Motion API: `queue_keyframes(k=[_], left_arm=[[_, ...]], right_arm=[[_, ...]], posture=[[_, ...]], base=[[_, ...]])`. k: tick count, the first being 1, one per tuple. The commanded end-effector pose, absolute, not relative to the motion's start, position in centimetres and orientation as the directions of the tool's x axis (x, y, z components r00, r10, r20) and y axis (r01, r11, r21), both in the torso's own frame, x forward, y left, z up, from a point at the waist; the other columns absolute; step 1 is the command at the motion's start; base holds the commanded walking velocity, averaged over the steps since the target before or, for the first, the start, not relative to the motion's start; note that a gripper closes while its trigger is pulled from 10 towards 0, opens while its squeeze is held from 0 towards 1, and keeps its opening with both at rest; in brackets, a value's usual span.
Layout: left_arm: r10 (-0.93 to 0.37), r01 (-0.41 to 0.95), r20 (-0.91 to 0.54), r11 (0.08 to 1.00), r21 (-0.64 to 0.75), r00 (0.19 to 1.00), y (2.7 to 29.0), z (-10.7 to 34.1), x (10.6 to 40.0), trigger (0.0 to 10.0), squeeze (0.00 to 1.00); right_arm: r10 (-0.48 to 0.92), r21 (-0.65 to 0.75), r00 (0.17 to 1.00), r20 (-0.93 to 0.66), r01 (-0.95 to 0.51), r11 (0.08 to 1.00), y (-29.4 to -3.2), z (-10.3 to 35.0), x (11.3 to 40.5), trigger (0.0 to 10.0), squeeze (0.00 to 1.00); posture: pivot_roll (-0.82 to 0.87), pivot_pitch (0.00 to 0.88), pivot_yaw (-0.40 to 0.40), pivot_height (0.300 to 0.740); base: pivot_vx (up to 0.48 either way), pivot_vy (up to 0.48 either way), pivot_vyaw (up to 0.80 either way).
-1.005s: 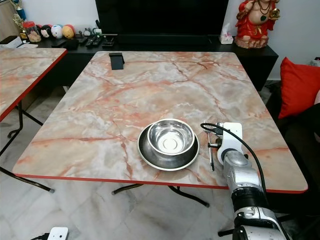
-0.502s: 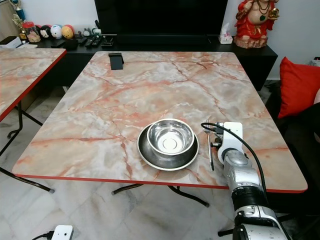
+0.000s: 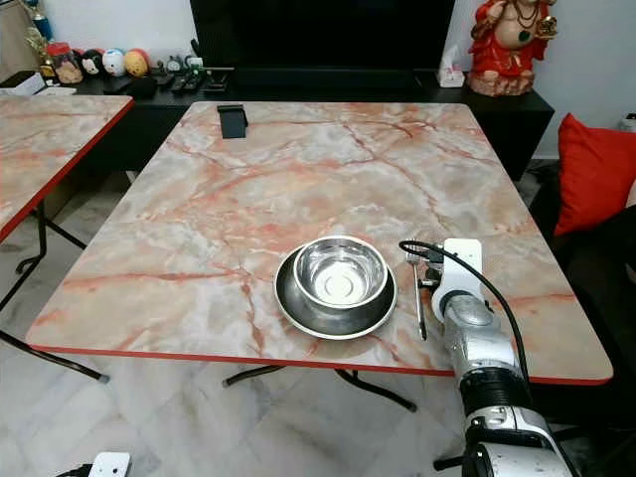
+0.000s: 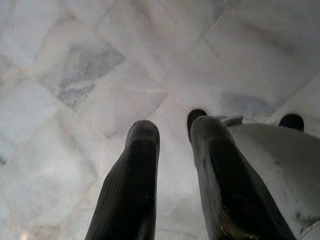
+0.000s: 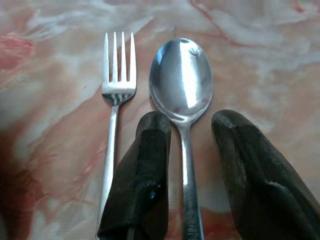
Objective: Setting the table
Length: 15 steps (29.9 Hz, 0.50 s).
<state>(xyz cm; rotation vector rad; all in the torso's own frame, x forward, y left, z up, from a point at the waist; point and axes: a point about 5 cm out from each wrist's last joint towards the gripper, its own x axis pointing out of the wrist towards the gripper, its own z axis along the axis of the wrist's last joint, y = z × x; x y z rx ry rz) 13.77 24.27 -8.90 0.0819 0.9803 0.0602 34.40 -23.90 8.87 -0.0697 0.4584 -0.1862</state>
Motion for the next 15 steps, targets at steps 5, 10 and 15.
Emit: queue_keyframes(k=[5,10,15], left_arm=[[0.099,-0.027,-0.833,0.995,0.1,0.545,24.6,-9.0,13.3,10.0,0.0],[0.099,-0.032,-0.833,0.995,0.098,0.544,24.6,-9.1,12.9,10.0,0.0],[0.1,-0.037,-0.833,0.995,0.095,0.544,24.5,-9.2,12.7,10.0,0.0]], right_arm=[[-0.195,-0.169,0.958,-0.212,0.161,0.972,-23.8,11.7,35.3,10.0,0.0],[-0.177,-0.126,0.983,0.043,0.181,0.975,-23.0,13.9,34.4,10.0,0.0],[-0.195,-0.121,0.969,0.153,0.214,0.969,-23.0,14.2,32.8,10.0,0.0]], posture=[[-0.08,0.0,0.018,0.74],[-0.08,0.0,0.019,0.74],[-0.08,0.0,0.024,0.74]], base=[[0.0,0.0,0.0],[0.0,0.0,0.0],[0.0,0.0,0.0]])
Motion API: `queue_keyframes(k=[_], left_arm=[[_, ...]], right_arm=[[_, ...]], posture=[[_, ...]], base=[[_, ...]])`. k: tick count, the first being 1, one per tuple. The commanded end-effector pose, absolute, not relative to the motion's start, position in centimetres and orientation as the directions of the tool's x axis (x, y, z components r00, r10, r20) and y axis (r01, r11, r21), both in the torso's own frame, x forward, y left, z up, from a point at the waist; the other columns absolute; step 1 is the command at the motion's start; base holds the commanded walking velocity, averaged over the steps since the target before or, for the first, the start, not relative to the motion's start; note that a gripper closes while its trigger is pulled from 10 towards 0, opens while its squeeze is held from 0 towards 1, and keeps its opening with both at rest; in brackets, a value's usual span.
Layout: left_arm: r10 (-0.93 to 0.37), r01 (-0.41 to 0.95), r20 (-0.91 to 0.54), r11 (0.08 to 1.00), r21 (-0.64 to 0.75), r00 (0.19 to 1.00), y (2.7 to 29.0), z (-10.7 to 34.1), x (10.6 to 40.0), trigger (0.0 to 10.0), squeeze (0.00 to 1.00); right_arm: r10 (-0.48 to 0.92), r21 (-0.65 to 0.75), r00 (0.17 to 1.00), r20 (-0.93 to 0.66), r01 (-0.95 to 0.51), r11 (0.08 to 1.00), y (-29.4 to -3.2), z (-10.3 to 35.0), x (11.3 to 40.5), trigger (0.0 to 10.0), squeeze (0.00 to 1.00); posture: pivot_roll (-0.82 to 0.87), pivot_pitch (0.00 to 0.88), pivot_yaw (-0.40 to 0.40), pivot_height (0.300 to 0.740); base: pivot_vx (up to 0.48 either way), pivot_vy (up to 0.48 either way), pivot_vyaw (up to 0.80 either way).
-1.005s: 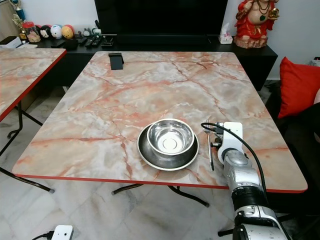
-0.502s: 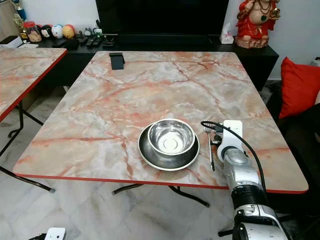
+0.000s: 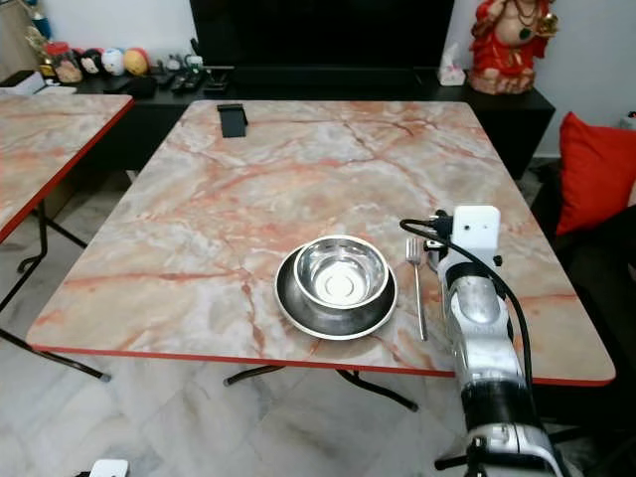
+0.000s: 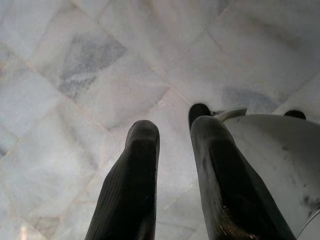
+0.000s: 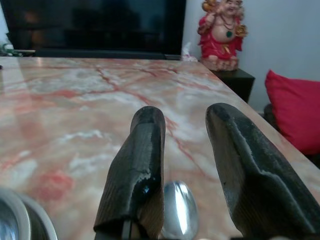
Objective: Setting the table
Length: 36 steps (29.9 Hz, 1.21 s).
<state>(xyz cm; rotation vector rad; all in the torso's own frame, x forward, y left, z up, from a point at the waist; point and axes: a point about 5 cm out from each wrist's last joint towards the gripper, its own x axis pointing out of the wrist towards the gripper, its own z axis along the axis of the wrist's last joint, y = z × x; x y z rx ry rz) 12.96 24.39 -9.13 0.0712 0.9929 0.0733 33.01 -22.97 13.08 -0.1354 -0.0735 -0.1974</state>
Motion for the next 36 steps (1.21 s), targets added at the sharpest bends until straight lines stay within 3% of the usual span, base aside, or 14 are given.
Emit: queue_keyframes(k=[1,7,21,36], left_arm=[[0.1,-0.036,-0.834,0.995,0.096,0.543,24.5,-9.2,12.6,10.0,0.0],[0.104,-0.029,-0.838,0.994,0.105,0.536,24.7,-9.2,12.4,10.0,0.0],[0.125,-0.06,-0.843,0.992,0.11,0.523,26.2,-9.0,11.7,10.0,0.0],[0.074,-0.018,-0.82,0.997,0.077,0.568,22.5,-9.0,14.9,10.0,0.0]], right_arm=[[-0.183,-0.127,0.968,0.17,0.205,0.97,-22.7,14.2,32.6,10.0,0.0],[-0.147,-0.109,0.956,0.255,0.179,0.978,-21.1,14.2,31.1,10.0,0.0],[-0.119,-0.101,0.959,0.258,0.149,0.984,-19.8,14.0,30.5,10.0,0.0],[-0.068,-0.115,0.963,0.26,0.101,0.988,-18.5,14.2,30.7,10.0,0.0]], posture=[[-0.08,0.0,0.027,0.74],[-0.09,0.0,0.034,0.74],[-0.09,0.0,0.028,0.74],[-0.08,0.0,0.02,0.74]], base=[[0.0,0.0,0.0],[0.0,0.0,0.0],[0.0,0.085,0.0],[0.0,0.301,0.0]])
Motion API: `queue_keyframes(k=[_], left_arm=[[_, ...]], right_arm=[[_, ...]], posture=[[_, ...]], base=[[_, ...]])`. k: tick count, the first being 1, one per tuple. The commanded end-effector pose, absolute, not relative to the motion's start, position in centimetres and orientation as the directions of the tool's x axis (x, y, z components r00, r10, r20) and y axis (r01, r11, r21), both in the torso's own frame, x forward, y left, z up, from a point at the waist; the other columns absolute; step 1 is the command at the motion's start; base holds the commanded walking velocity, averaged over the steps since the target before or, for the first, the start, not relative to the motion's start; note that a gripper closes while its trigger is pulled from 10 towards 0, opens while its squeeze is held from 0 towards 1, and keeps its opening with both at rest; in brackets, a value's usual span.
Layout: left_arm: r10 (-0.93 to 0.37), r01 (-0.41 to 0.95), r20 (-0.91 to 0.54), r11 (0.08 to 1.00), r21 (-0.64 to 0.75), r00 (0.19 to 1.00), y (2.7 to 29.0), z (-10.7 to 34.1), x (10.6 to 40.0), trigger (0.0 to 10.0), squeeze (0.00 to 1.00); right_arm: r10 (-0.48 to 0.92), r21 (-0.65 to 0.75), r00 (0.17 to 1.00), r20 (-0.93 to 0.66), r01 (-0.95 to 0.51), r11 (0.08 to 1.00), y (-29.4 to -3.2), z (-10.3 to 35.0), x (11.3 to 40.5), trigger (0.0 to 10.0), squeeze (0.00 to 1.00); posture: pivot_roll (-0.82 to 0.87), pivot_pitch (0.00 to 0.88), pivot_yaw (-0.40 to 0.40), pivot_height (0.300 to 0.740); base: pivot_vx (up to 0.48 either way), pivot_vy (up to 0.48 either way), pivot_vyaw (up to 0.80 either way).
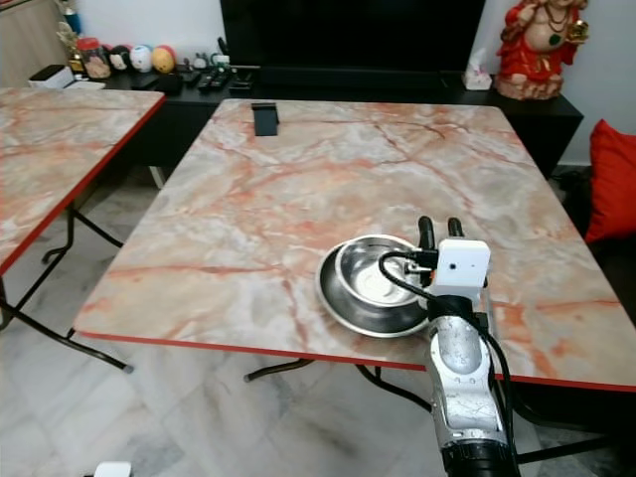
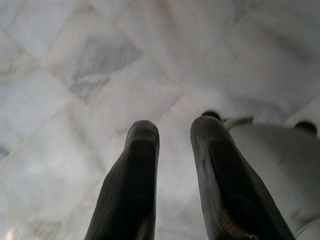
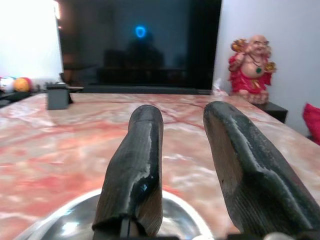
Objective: Setting the table
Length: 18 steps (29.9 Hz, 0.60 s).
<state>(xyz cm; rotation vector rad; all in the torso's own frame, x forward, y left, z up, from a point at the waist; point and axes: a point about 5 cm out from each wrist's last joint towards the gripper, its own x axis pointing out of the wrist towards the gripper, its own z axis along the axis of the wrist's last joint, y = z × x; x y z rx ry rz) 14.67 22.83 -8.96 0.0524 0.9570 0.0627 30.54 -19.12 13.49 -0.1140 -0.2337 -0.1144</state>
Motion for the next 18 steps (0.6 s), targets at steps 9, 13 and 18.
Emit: queue_keyframes(k=[9,13,18], left_arm=[[0.069,-0.012,-0.812,0.997,0.076,0.579,21.9,-8.6,16.3,10.0,0.0],[0.076,-0.017,-0.82,0.997,0.08,0.567,22.6,-9.0,14.7,10.0,0.0],[0.08,-0.021,-0.825,0.996,0.083,0.559,23.2,-9.2,13.5,10.0,0.0]], right_arm=[[-0.069,-0.123,0.963,0.26,0.104,0.987,-18.9,14.3,30.7,10.0,0.0],[-0.066,-0.129,0.962,0.263,0.103,0.986,-18.7,14.4,30.7,10.0,0.0],[-0.06,-0.133,0.962,0.265,0.098,0.986,-18.6,14.4,30.7,10.0,0.0]], posture=[[-0.08,0.0,0.016,0.74],[-0.08,0.0,0.012,0.74],[-0.08,0.0,0.009,0.74]], base=[[0.0,0.318,0.0],[0.0,0.319,0.0],[0.0,0.317,0.0]])
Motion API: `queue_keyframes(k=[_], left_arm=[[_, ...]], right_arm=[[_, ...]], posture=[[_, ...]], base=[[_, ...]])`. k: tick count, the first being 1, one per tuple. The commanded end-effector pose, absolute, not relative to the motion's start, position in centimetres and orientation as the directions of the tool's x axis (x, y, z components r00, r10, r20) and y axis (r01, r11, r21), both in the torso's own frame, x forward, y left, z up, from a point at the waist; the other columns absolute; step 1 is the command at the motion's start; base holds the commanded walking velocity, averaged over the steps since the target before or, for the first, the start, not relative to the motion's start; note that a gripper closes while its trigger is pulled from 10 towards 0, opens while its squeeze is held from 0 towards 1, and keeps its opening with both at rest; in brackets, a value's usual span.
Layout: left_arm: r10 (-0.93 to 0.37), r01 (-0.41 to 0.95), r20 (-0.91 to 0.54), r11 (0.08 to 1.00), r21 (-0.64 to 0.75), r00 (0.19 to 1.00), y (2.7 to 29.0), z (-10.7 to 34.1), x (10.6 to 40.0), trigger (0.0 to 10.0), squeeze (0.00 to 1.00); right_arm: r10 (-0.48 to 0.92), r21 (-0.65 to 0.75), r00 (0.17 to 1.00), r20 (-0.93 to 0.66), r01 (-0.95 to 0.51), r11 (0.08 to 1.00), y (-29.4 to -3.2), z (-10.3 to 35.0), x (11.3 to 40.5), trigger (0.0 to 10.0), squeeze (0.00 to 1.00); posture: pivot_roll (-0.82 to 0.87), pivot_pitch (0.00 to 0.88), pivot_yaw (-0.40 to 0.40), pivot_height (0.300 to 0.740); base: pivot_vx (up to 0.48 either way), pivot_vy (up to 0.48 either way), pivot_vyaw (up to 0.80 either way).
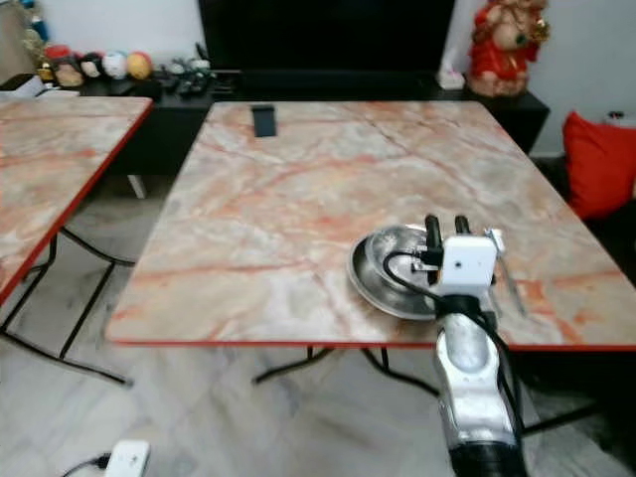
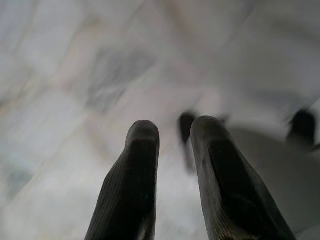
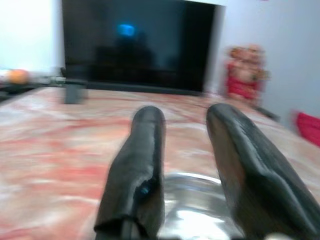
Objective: Setting the table
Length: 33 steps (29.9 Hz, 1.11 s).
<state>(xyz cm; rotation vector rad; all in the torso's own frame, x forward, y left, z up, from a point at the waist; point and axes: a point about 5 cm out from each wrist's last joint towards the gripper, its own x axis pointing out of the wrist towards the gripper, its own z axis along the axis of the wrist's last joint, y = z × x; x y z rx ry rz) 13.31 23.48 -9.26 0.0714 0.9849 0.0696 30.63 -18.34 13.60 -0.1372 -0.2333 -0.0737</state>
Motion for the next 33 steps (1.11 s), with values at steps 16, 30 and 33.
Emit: queue_keyframes(k=[16,30,33], left_arm=[[0.115,-0.053,-0.845,0.993,0.103,0.523,25.7,-9.1,11.8,10.0,0.0],[0.113,-0.053,-0.843,0.994,0.1,0.526,25.0,-9.1,12.7,10.0,0.0],[0.115,-0.055,-0.842,0.993,0.102,0.527,25.0,-9.1,12.8,10.0,0.0]], right_arm=[[-0.046,-0.132,0.963,0.265,0.083,0.988,-18.2,14.5,30.7,10.0,0.0],[-0.039,-0.122,0.964,0.265,0.074,0.99,-17.7,14.5,31.1,10.0,0.0],[-0.037,-0.113,0.964,0.265,0.069,0.991,-17.5,14.5,31.1,10.0,0.0]], posture=[[-0.08,0.0,0.015,0.74],[-0.06,0.0,0.025,0.74],[-0.06,0.0,0.029,0.74]], base=[[0.0,0.319,0.0],[0.0,0.318,0.0],[0.0,0.317,0.0]])
